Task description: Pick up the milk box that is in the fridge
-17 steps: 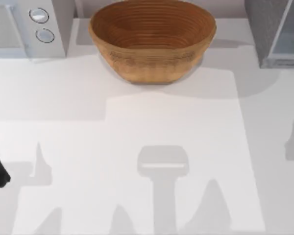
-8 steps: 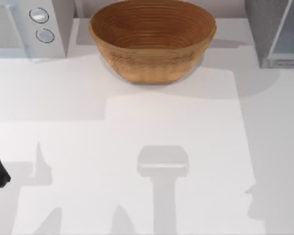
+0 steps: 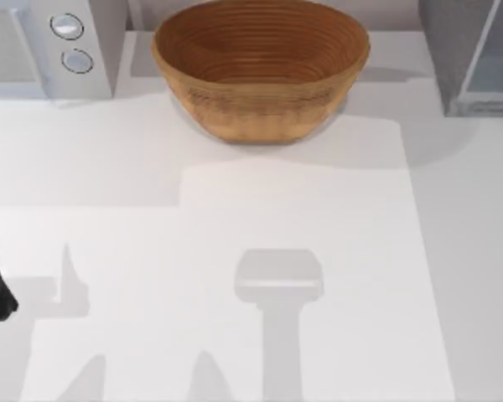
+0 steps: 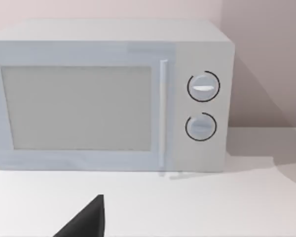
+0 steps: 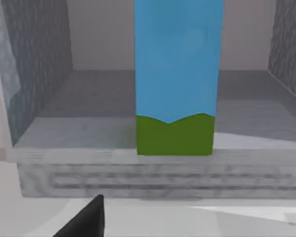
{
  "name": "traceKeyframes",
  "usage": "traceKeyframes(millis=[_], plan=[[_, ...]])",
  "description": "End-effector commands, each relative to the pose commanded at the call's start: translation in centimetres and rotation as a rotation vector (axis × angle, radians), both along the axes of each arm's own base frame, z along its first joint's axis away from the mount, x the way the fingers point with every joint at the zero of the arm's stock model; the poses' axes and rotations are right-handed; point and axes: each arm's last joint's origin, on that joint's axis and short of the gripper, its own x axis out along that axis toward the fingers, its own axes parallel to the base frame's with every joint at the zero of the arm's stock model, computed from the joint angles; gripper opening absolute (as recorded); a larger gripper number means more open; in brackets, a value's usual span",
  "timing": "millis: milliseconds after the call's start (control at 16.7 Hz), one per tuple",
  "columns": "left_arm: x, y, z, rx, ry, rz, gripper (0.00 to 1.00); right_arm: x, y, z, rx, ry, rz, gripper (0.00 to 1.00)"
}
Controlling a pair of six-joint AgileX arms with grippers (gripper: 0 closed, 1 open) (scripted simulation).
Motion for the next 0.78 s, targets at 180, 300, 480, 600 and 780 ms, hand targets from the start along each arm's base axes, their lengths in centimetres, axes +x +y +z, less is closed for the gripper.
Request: traceKeyframes(millis=[180,300,480,600,780], plan=[[0.0,0.0,0.0,0.0,0.0,0.0,1.0,0.0,0.1,0.0,0.002,0.003,0.002,1.0],[0.0,0.0,0.0,0.0,0.0,0.0,1.0,0.4,0.1,-0.1,0.002,0.006,0.002,1.0],[0.0,0.0,0.0,0.0,0.0,0.0,1.0,3.0,-0.4,-0.3,0.0,0.011,-0.004,1.0],[0.0,0.0,0.0,0.0,0.0,0.0,1.0,6.2,-0.7,-0.2,-0.004,0.006,-0.007,1.0],[0.0,0.0,0.0,0.0,0.0,0.0,1.0,12.0,-0.7,0.5,-0.011,-0.019,-0.009,1.0]])
